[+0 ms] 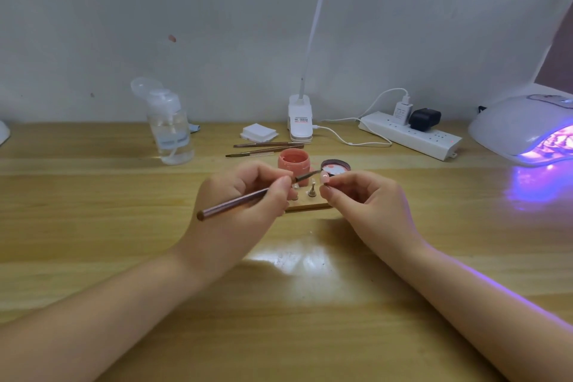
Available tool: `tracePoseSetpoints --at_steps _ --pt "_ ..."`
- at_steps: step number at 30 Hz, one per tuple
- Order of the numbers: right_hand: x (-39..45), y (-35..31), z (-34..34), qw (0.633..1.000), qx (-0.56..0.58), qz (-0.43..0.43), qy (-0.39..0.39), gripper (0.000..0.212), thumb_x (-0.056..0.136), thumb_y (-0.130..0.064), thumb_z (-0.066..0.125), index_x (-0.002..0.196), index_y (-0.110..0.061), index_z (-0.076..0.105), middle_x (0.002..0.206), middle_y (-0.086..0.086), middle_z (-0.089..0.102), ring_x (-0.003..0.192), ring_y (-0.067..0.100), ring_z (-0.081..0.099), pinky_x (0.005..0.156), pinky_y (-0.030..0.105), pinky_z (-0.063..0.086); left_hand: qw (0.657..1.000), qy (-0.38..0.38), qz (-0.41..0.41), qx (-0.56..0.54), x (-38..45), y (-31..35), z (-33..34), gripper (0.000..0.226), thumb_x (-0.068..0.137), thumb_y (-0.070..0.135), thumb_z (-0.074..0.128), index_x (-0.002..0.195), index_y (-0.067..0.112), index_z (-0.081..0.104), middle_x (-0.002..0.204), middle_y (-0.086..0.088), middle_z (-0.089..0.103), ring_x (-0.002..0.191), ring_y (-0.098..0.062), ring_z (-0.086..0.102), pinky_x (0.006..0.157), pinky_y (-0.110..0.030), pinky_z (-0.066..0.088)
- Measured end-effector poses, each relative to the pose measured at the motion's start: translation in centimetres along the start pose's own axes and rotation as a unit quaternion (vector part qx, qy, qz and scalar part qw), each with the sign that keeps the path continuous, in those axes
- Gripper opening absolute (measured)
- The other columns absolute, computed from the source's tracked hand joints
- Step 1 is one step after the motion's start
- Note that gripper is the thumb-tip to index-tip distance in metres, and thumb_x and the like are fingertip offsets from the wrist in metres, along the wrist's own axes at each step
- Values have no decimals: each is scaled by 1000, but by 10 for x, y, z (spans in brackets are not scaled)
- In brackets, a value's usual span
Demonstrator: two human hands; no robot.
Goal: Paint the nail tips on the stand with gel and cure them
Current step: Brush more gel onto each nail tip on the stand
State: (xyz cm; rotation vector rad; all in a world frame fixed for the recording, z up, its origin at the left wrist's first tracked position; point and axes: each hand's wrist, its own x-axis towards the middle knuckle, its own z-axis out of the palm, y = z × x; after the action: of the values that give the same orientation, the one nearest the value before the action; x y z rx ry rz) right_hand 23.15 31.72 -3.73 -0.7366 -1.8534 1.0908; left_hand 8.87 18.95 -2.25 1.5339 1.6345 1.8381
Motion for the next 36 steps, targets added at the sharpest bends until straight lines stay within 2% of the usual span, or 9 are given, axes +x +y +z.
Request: tracePoseSetpoints --at_steps 5,10,12,14,17,22,27,32,36 --pt "-1 1 -1 1000 6 -4 -6 8 81 -11 76 85 -17 76 75 -1 74 73 10 70 71 22 54 997 3 46 66 -5 -2 5 11 86 22 65 95 25 71 82 7 75 74 -16 72 68 -40 58" --pt "0 2 -1 1000 4 -11 -6 10 81 -10 76 83 -20 75 73 -1 74 69 7 68 68 19 52 997 -12 36 63 -6 -4 5 9 86 26 66 92 24 72 81 8 75 76 -16 71 71 -44 57" --pt "0 3 -1 1000 1 -13 -7 11 81 -10 76 83 -20 75 73 0 73 69 8 67 68 19 51 999 -26 25 27 -6 -4 4 11 84 28 64 87 20 71 78 3 74 73 -16 70 69 -41 58" --pt "1 3 -1 1000 4 -13 -9 12 81 -10 75 83 -21 74 74 0 74 70 9 68 69 20 52 999 -29 17 -19 -7 -4 3 16 82 30 61 84 16 69 75 -2 73 69 -16 68 65 -31 56" --pt "0 2 0 1000 10 -16 -16 12 82 -7 75 84 -19 74 77 1 74 73 11 70 74 25 55 999 -17 1 -51 -5 -5 2 10 85 20 63 83 11 68 73 -5 73 65 -14 67 62 -23 54" --pt "-1 0 0 999 23 -14 -30 6 82 -8 74 88 -10 75 83 11 74 81 25 70 81 40 55 999 8 -19 -41 -2 -8 3 11 93 10 61 85 11 68 75 -4 73 66 -14 67 63 -24 55" --pt "-2 0 0 999 26 -15 -31 7 82 -7 74 88 -9 74 84 14 73 81 28 69 80 42 55 1000 14 0 -11 -6 -9 1 9 88 19 60 89 17 68 79 1 74 73 -12 69 68 -22 55" --pt "-1 1 0 999 18 -19 -28 6 82 -8 75 87 -11 75 85 15 72 81 31 68 80 44 55 1000 -6 18 17 -9 -8 4 12 86 31 64 93 23 69 83 6 75 79 -11 71 73 -30 57" --pt "-1 2 0 999 19 -23 -22 9 81 -8 75 84 -17 75 84 17 72 81 33 67 78 43 53 999 -22 21 -19 -11 -9 2 19 82 34 58 86 19 69 77 0 73 74 -17 70 69 -30 56"
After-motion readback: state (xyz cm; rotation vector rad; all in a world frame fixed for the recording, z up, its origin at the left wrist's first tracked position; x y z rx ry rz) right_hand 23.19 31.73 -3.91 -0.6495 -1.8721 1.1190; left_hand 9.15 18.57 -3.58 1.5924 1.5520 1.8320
